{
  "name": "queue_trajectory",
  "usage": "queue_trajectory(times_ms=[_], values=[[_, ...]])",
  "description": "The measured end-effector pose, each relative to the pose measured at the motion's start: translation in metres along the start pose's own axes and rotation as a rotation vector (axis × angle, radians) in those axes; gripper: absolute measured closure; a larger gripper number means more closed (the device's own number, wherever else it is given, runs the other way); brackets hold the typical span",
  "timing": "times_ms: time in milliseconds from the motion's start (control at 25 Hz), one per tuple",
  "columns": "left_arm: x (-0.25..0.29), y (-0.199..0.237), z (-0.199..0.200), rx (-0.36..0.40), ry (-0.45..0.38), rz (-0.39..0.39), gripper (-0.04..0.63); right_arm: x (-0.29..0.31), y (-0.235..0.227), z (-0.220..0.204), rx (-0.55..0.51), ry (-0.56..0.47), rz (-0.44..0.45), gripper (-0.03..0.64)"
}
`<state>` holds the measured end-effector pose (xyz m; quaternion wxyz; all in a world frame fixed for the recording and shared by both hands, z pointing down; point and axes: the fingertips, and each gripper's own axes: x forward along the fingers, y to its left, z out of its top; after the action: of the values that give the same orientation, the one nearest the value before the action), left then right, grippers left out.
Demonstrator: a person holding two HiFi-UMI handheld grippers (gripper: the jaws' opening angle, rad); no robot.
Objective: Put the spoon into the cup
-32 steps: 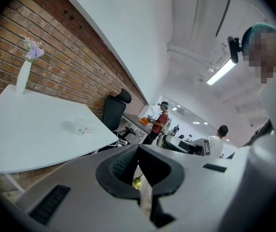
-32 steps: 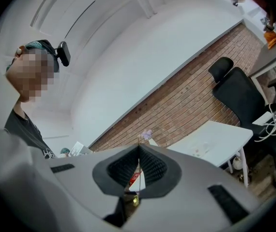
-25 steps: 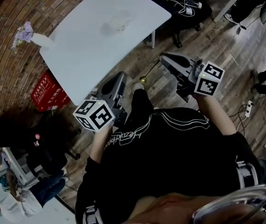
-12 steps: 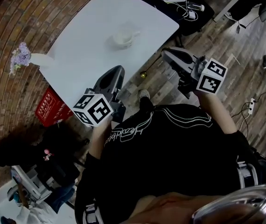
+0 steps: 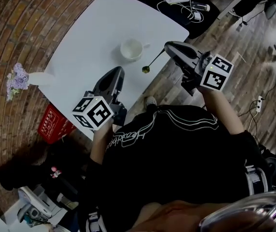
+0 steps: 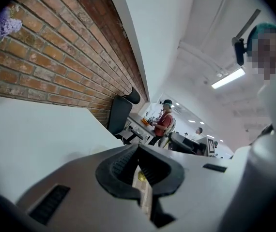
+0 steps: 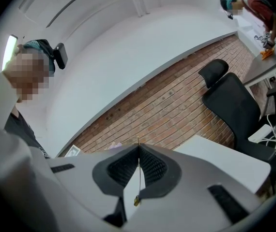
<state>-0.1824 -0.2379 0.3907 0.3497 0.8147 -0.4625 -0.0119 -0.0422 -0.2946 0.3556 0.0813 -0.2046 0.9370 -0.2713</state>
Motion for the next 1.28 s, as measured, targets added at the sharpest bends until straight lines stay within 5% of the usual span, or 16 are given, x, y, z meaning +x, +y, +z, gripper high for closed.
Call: queue_trajectory(times_ms=[640, 1280], values=[[0.027, 0.069, 0.023, -0.051, 0.023, 0.015, 0.591, 0.074, -0.060, -0.002, -0.025, 0.025, -0.079, 0.618], [0.039, 0.116, 0.022, -0.117, 0.051, 0.059, 0.591, 0.118, -0.116, -0.054, 0.020, 0.154, -0.139, 0.618]])
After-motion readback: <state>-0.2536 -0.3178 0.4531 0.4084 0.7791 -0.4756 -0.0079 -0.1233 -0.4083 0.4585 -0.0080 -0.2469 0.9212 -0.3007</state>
